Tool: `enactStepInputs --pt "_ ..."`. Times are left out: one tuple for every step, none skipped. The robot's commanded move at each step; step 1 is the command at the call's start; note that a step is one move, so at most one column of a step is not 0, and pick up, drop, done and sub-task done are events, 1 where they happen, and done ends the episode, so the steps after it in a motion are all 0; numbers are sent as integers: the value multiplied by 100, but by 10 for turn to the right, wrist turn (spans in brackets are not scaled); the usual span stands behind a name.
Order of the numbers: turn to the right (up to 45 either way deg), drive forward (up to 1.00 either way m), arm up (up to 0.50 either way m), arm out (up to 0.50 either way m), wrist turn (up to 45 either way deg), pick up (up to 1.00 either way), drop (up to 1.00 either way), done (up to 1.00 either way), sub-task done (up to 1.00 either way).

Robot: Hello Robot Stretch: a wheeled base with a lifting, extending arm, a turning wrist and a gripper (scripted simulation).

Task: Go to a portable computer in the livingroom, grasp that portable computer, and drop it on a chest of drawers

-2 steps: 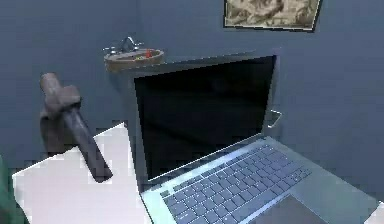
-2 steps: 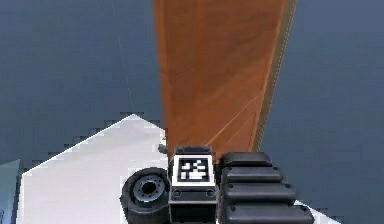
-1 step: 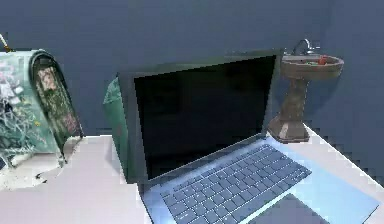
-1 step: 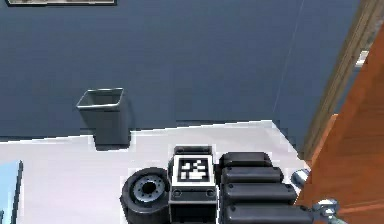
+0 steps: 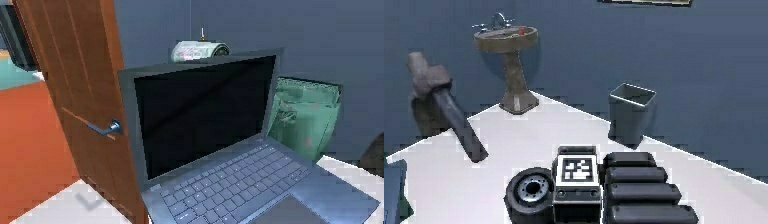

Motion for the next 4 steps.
enactStepInputs --pt "-60 0 0 0 0 0 0 0 0" --pt "0 20 0 0 0 0 0 0 0" --pt "450 0 0 0 0 0 0 0 0" --pt "450 0 0 0 0 0 0 0 0"
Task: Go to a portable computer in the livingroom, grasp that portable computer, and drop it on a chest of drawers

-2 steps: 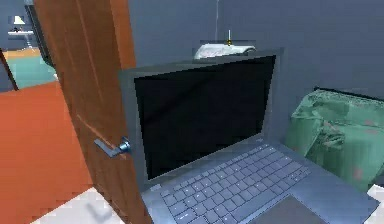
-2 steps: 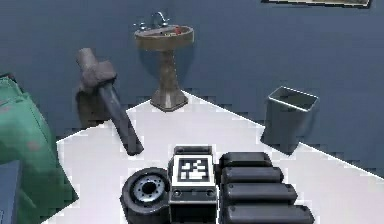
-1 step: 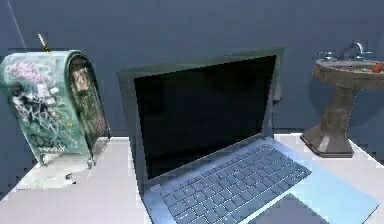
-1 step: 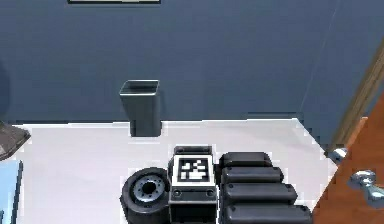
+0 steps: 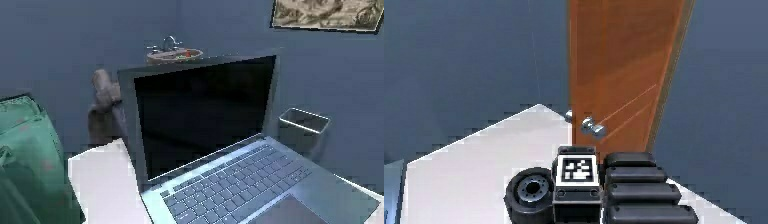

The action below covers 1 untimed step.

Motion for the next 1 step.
enactStepInputs --pt "450 0 0 0 0 0 0 0 0"
